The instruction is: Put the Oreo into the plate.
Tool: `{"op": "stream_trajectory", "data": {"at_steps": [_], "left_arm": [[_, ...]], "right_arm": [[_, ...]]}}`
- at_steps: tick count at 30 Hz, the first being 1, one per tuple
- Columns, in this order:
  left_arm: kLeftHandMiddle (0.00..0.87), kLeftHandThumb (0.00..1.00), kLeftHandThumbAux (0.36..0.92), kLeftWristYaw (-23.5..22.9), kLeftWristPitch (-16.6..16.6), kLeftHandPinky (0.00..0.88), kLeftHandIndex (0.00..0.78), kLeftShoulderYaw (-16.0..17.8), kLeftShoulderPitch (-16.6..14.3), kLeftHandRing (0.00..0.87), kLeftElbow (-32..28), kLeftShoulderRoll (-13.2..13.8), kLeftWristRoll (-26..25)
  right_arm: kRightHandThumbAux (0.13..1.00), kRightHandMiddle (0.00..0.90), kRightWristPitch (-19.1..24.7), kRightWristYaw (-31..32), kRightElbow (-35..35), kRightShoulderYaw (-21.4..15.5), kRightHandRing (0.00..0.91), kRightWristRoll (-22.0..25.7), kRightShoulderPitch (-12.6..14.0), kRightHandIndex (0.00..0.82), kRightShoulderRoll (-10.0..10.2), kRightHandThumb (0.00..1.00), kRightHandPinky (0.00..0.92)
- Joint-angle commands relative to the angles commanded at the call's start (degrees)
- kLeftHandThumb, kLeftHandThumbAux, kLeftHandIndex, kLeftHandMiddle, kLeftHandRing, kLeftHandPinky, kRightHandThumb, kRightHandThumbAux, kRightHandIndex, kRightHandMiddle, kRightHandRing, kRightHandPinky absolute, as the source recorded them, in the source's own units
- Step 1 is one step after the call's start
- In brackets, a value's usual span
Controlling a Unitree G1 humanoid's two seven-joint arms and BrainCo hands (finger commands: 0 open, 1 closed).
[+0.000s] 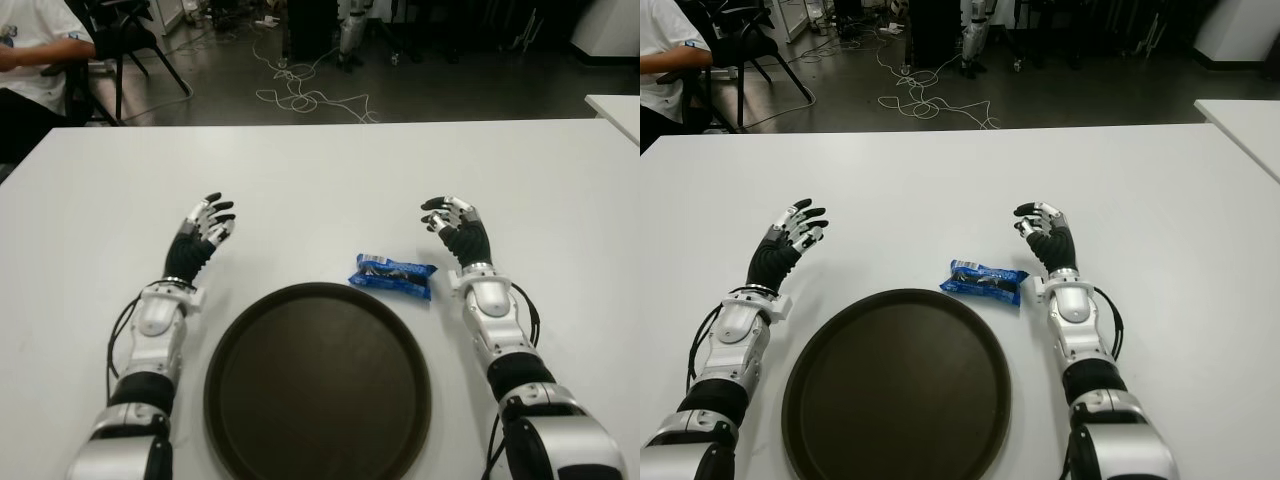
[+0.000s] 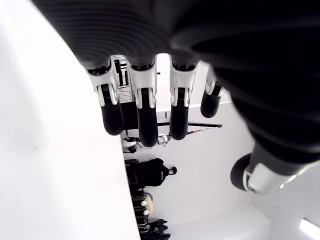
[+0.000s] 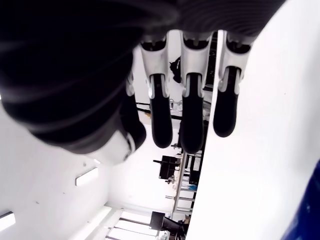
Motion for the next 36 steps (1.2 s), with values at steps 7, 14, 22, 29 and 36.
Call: {"op": "stream_trajectory", "data": {"at_steps": [7,14,22,29,36], "left_arm": [[0.2,0.137,0.602,-0.04,0.85,0.206,0.103,0.16,1.41,0.195,-2.67,-0.59,-0.61],[0.195,0.125,0.607,0.14,1.86,0.197,0.102,0.08,2.96,0.19,-5.74,-0.79,-0.37],[0.193,0.143,0.624,0.42,4.29,0.183,0.093,-0.02,4.84,0.191,-10.25,-0.92,-0.52],[0.186,0.127,0.616,1.0,7.17,0.168,0.083,-0.46,7.32,0.181,-16.35,-1.22,-0.26],[0.181,0.119,0.641,1.37,11.23,0.148,0.078,-0.89,11.0,0.17,-23.45,-1.6,-0.52]], "right_arm": [[0.737,0.383,1.76,-0.24,-3.5,-0.11,0.392,0.48,1.56,0.403,0.64,0.666,0.399],[0.737,0.385,3.46,-0.76,-6.98,-0.04,0.399,0.23,3.1,0.403,1.27,0.666,0.408],[0.738,0.372,5.91,-1.47,-12.8,0.8,0.381,-0.61,5.23,0.401,1.76,0.665,0.391],[0.738,0.38,8.31,-1.54,-18.96,1.36,0.383,-0.59,7.73,0.403,1.99,0.665,0.387],[0.739,0.382,11.2,-1.52,-24.99,1.65,0.378,-0.38,10.77,0.402,2.17,0.666,0.38]]}}
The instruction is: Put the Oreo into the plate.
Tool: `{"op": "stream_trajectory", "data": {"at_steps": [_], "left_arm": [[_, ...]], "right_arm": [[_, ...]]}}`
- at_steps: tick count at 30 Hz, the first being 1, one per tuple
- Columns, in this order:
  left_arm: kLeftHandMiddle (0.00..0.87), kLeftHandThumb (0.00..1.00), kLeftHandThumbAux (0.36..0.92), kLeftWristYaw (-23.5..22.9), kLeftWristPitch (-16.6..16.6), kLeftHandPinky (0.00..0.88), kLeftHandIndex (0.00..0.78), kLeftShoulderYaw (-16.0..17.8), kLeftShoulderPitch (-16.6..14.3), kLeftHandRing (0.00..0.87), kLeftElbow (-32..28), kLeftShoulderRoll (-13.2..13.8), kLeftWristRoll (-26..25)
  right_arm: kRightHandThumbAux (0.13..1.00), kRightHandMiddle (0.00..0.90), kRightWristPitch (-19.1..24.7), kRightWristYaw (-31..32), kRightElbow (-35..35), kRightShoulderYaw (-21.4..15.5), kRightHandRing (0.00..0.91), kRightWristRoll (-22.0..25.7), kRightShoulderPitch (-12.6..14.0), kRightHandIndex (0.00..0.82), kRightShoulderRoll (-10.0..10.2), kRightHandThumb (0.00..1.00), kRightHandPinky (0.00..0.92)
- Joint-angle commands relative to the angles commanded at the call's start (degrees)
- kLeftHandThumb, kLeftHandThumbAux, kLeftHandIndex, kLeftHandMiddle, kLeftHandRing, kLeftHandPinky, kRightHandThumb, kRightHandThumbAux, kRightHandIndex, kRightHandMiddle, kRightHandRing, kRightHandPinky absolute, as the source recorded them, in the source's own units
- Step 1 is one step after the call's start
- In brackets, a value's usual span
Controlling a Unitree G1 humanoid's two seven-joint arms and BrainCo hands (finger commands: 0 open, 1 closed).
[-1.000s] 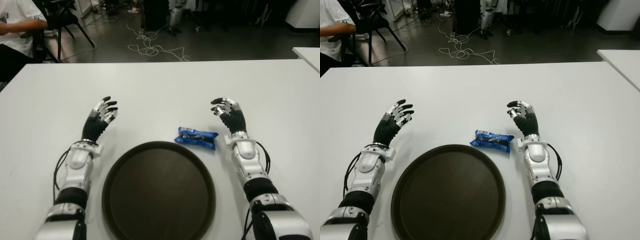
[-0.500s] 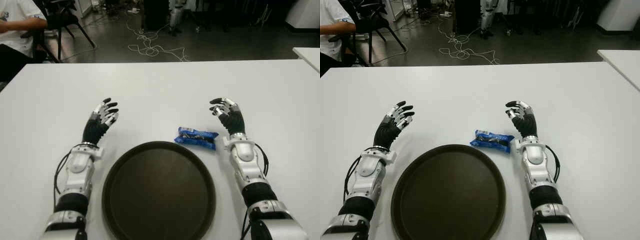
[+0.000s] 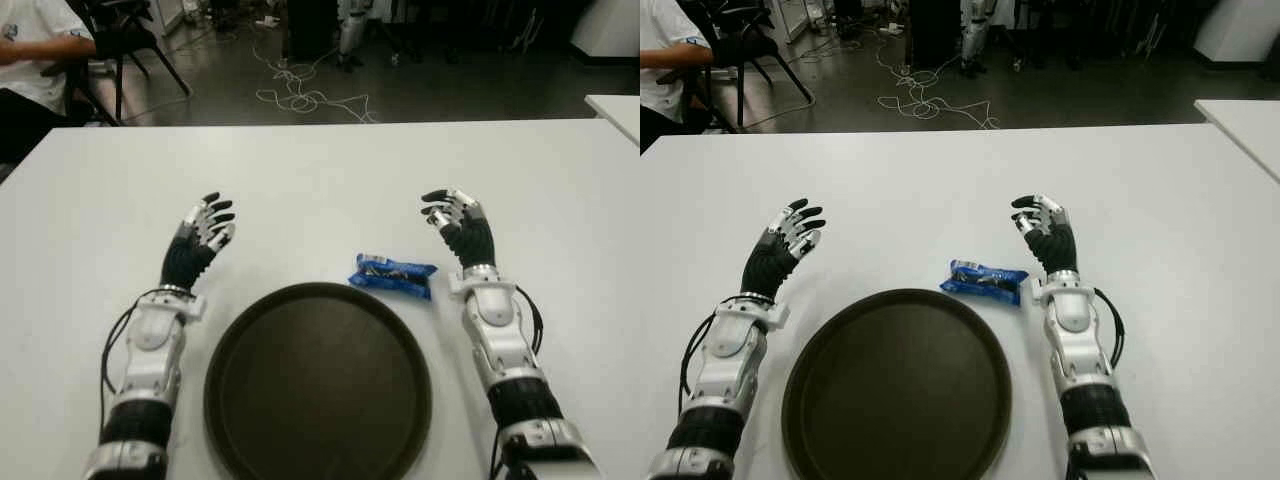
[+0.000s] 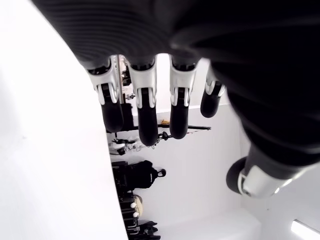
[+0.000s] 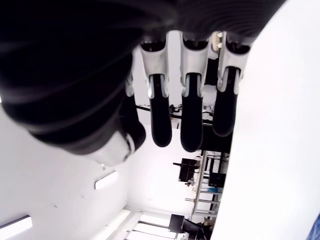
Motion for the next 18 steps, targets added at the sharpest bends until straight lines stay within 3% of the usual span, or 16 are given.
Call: {"op": "stream_trajectory", "data": {"at_steps": [6,18], "left_arm": [[0.179,0.132,0.664,0.94,2.54,0.162,0.076,-0.09,1.27,0.175,-2.42,-0.18,0.2],[0.166,0.145,0.68,2.08,5.59,0.139,0.065,-0.16,1.59,0.163,-3.84,-0.08,0.45]], "right_arm": [[0.738,0.385,2.73,0.22,-1.04,-0.41,0.38,0.5,0.53,0.403,-0.34,0.666,0.383],[0.74,0.352,3.03,1.38,-1.08,-0.82,0.349,0.63,-0.73,0.397,-1.58,0.661,0.352]]}}
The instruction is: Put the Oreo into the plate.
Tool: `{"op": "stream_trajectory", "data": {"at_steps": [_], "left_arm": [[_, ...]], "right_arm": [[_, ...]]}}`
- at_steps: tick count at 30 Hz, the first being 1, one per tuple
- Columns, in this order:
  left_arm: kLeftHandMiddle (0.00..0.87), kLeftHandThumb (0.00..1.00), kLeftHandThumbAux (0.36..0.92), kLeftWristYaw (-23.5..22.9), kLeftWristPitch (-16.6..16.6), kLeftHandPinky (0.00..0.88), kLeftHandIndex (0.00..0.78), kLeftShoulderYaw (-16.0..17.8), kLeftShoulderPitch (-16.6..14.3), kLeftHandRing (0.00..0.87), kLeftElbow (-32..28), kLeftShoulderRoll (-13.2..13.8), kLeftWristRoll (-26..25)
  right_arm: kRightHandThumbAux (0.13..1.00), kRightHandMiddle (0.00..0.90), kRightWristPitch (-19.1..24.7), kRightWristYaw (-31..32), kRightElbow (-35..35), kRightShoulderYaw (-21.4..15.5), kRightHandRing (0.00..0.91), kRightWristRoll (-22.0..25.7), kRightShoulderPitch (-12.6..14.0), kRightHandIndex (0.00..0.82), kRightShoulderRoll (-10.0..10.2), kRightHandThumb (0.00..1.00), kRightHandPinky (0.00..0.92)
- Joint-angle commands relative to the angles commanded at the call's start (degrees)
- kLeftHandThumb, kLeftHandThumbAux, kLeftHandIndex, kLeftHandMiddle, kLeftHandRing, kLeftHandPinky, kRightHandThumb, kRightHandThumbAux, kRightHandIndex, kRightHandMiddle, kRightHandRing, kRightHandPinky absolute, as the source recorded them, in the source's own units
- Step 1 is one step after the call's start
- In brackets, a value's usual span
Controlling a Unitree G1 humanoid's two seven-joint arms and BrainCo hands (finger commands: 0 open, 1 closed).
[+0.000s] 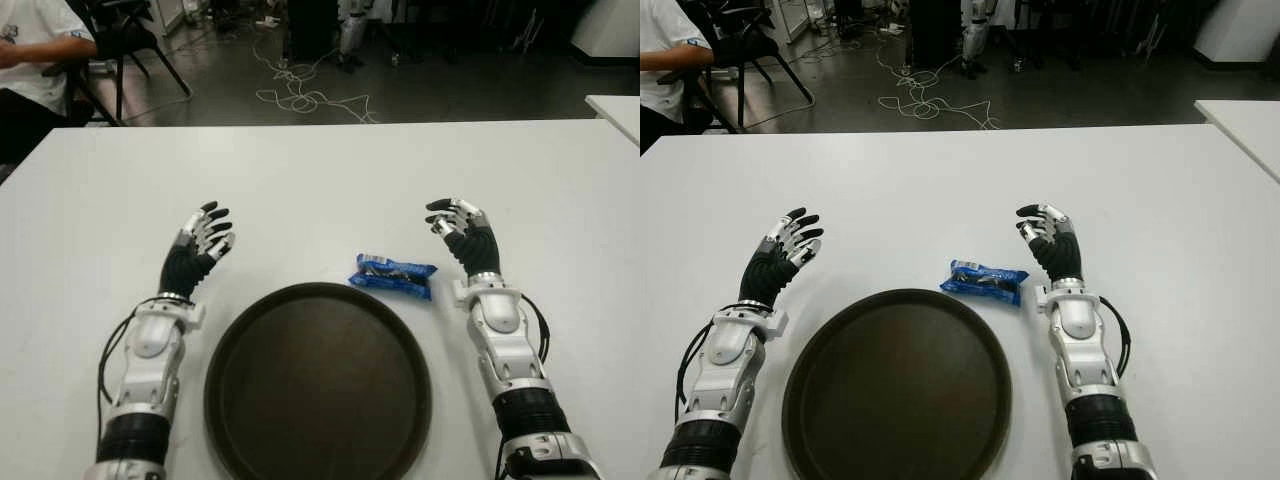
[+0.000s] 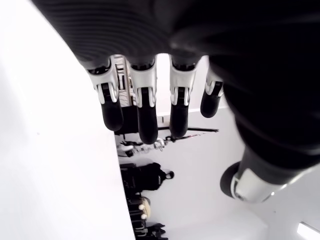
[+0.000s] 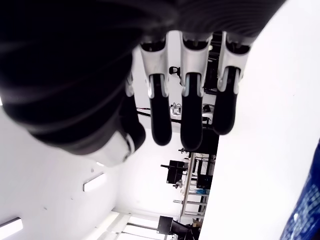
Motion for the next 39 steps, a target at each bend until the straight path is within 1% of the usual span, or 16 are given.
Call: {"op": "stream_trajectory", "data": {"at_steps": [3,4,5,6,9,11,13,16,18,23,30,34,35,36,37,39], "left_arm": [[0.163,0.143,0.684,0.05,0.18,0.126,0.063,0.04,0.16,0.158,-0.08,-0.04,-0.07],[0.162,0.143,0.684,0.1,0.11,0.124,0.063,0.12,0.06,0.158,0.24,-0.09,-0.16],[0.163,0.148,0.69,0.15,0.07,0.125,0.064,0.17,-0.02,0.157,0.47,-0.11,-0.24],[0.163,0.151,0.693,0.17,-0.05,0.126,0.064,0.27,-0.16,0.156,0.86,-0.14,-0.36],[0.166,0.157,0.698,0.16,-0.44,0.146,0.066,0.52,-0.47,0.161,1.71,-0.23,-0.64],[0.167,0.162,0.699,0.16,-0.62,0.154,0.067,0.64,-0.65,0.164,2.15,-0.31,-0.83],[0.168,0.168,0.701,0.15,-0.7,0.157,0.067,0.7,-0.77,0.165,2.43,-0.38,-1.0],[0.167,0.176,0.706,0.07,-0.95,0.155,0.066,0.77,-1.12,0.163,3.26,-0.35,-1.28],[0.166,0.174,0.708,-0.01,-0.96,0.155,0.065,0.81,-1.3,0.161,3.67,-0.29,-1.42],[0.162,0.152,0.702,0.28,-0.43,0.14,0.061,0.92,-1.47,0.156,3.89,-0.39,-1.51],[0.167,0.135,0.69,1.33,-0.31,0.141,0.066,0.94,-1.57,0.163,4.28,-0.51,-1.03],[0.174,0.129,0.682,1.44,-0.39,0.148,0.07,0.84,-1.72,0.169,4.59,-0.29,-0.9],[0.174,0.128,0.681,1.33,-0.43,0.148,0.07,0.79,-1.8,0.17,4.8,-0.13,-0.83],[0.175,0.127,0.682,1.25,-0.47,0.148,0.071,0.75,-1.87,0.17,4.96,-0.03,-0.78],[0.175,0.127,0.683,1.19,-0.5,0.148,0.071,0.72,-1.92,0.17,5.09,0.05,-0.74],[0.176,0.127,0.683,1.14,-0.58,0.148,0.071,0.73,-1.94,0.17,5.21,0.11,-0.74]], "right_arm": [[0.741,0.342,-0.87,0.2,0.22,-0.08,0.338,-0.43,-0.74,0.396,-0.71,0.66,0.341],[0.741,0.34,-2.08,0.08,0.75,0.08,0.337,-1.16,-1.19,0.395,-1.31,0.66,0.34],[0.74,0.33,-2.96,-0.02,1.16,0.19,0.326,-1.7,-1.5,0.323,-1.73,0.461,0.328],[0.742,0.323,-4.25,-0.16,1.82,0.36,0.318,-2.39,-1.88,0.276,-2.28,0.324,0.321],[0.74,0.305,-7.45,-0.32,3.59,0.73,0.301,-3.74,-2.61,0.211,-3.34,0.16,0.303],[0.738,0.294,-9.46,-0.36,4.61,1.04,0.293,-4.69,-3.12,0.192,-4.06,0.123,0.297],[0.738,0.287,-11.21,-0.61,5.43,1.55,0.287,-5.81,-3.48,0.182,-4.81,0.104,0.293],[0.749,0.277,-13.71,-1.62,5.64,3.14,0.277,-9.49,-3.88,0.177,-6.85,0.059,0.28],[0.756,0.269,-14.51,-2.15,5.01,3.92,0.268,-11.36,-4.06,0.178,-7.82,0.024,0.266],[0.754,0.257,-16.17,-3.65,5.22,5.31,0.264,-14.6,-4.33,0.177,-9.26,0.003,0.285],[0.765,0.241,-16.57,-5.99,4.92,6.94,0.256,-18.88,-4.77,0.182,-10.85,0.0,0.278],[0.775,0.226,-16.16,-7.08,5.03,7.81,0.255,-20.91,-5.18,0.158,-11.78,0.0,0.305],[0.776,0.225,-14.25,-7.19,4.4,8.66,0.255,-23.2,-5.27,0.156,-12.69,0.0,0.307],[0.731,0.176,-12.82,-7.27,3.91,9.3,0.204,-24.85,-5.32,0.116,-13.34,0.0,0.224],[0.716,0.159,-11.79,-7.36,3.54,9.74,0.186,-26.0,-5.35,0.102,-13.78,0.0,0.194],[0.678,0.117,-10.94,-7.56,3.14,10.12,0.143,-26.73,-5.31,0.069,-13.99,0.0,0.124]]}}
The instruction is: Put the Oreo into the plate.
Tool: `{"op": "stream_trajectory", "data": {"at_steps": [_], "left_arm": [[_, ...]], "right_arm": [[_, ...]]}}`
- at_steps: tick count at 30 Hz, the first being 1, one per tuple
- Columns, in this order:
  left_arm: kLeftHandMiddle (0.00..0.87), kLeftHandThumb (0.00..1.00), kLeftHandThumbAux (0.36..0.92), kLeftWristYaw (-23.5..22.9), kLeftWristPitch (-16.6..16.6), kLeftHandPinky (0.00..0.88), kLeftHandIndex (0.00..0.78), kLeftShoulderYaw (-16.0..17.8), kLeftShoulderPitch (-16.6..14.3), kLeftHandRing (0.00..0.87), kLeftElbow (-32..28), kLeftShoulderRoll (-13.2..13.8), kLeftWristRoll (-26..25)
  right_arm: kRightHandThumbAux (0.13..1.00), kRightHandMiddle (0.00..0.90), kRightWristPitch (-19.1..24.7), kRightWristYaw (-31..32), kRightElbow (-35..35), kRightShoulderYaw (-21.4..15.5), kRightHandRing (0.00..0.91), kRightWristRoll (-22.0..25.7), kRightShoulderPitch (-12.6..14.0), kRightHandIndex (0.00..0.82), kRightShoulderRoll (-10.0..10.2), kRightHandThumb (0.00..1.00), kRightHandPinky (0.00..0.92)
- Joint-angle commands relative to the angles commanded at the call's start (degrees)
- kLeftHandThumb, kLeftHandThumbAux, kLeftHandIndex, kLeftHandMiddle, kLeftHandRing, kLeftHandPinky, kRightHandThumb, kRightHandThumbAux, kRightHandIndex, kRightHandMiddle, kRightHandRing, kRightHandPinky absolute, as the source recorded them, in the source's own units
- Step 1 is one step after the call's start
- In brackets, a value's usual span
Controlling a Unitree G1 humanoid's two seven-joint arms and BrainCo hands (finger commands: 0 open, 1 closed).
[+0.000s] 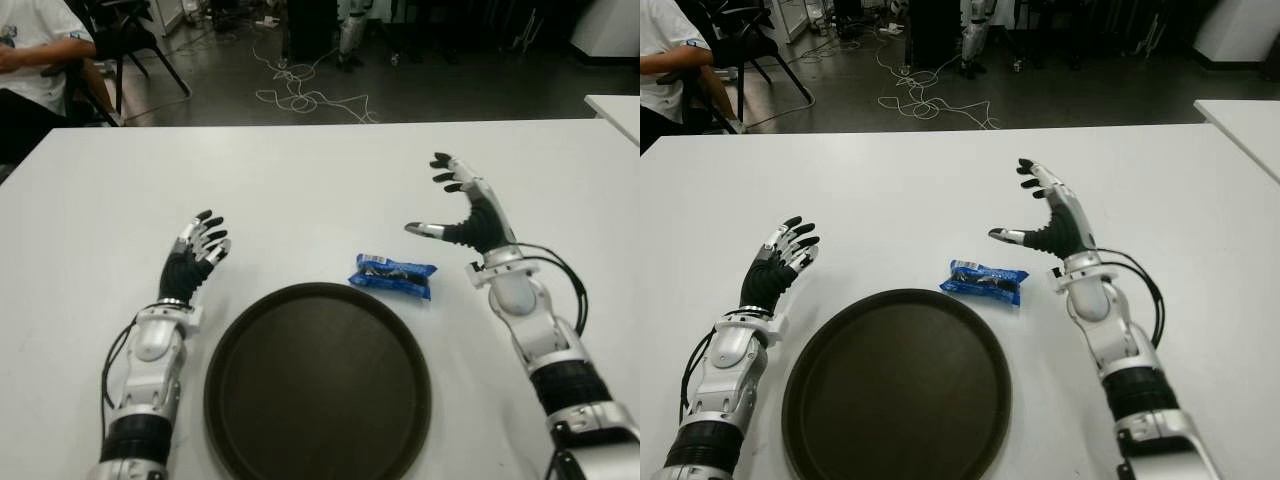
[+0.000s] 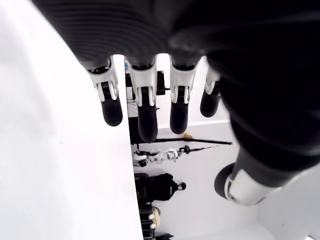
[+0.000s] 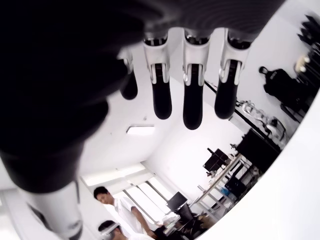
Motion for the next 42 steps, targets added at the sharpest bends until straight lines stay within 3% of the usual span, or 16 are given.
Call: {"op": "stream_trajectory", "data": {"at_steps": [5,10,13,23,36,42], "left_arm": [[0.187,0.141,0.692,-0.32,-1.54,0.164,0.079,0.04,-0.53,0.18,1.89,0.32,0.16],[0.183,0.117,0.658,-0.42,-2.54,0.165,0.077,-0.06,-0.73,0.18,2.87,0.64,0.35],[0.181,0.113,0.646,-0.6,-3.04,0.157,0.074,-0.07,-0.93,0.179,3.83,0.89,0.35],[0.179,0.119,0.657,-0.38,-4.1,0.145,0.073,-0.2,-1.32,0.176,5.61,1.15,0.67],[0.176,0.122,0.658,-0.11,-5.4,0.165,0.072,-0.21,-1.39,0.178,6.44,0.99,1.52],[0.185,0.11,0.652,0.69,-7.21,0.172,0.078,-0.25,-2.64,0.187,8.93,1.51,2.81]], "right_arm": [[0.564,0.023,10.17,4.36,-5.54,3.2,0.028,-7.25,0.7,0.013,-2.98,0.0,0.028],[0.527,0.003,14.38,6.09,-8.54,4.66,0.004,-8.93,1.08,0.002,-3.54,0.0,0.004],[0.528,0.001,17.16,9.0,-10.46,6.52,0.001,-11.26,0.81,0.0,-4.93,0.0,0.001],[0.565,0.0,20.5,12.73,-13.47,8.57,0.0,-12.12,1.17,0.0,-6.44,0.0,0.0],[0.581,0.0,22.42,14.64,-16.97,10.03,0.0,-12.66,2.39,0.0,-6.69,0.0,0.0],[0.585,0.0,26.47,17.99,-25.16,10.83,0.0,-14.03,5.57,0.0,-6.51,0.0,0.0]]}}
